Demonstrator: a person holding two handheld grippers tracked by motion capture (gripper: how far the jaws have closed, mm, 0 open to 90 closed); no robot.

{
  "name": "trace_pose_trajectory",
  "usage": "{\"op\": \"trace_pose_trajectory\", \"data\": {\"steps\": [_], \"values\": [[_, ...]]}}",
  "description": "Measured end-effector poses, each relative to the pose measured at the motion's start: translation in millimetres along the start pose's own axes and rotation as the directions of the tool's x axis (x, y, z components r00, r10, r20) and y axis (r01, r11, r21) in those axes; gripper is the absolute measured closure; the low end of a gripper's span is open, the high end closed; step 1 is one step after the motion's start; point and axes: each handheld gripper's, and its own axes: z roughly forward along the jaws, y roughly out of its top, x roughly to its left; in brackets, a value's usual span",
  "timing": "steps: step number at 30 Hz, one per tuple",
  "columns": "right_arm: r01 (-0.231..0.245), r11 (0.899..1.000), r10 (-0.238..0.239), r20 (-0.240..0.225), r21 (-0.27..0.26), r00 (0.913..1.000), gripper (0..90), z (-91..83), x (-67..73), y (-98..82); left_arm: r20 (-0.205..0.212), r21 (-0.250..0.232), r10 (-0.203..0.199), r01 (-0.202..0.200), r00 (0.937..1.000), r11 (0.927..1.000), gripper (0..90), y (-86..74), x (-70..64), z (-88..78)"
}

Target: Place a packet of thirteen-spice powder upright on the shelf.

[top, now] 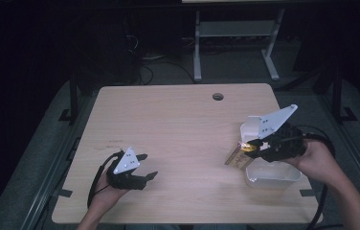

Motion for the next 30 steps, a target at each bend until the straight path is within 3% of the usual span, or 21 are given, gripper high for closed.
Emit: {"op": "trace_pose_trajectory", "data": {"steps": [17, 30], "values": [[-0.070, 0.997, 0.066, 0.086, 0.041, 0.9941, 68.6, -18.1, -11.5, -34.8, -0.011, 0.006, -0.018, 0.018, 0.9998, 0.9998, 31.4, -3.1, 4.5, 0.3], [-0.092, 0.994, 0.088, 0.084, 0.053, 0.9926, 68.5, -31.8, -5.3, -56.8, -0.009, 0.009, -0.020, 0.020, 0.9998, 0.9998, 31.2, -3.2, 4.0, 1.8]]}}
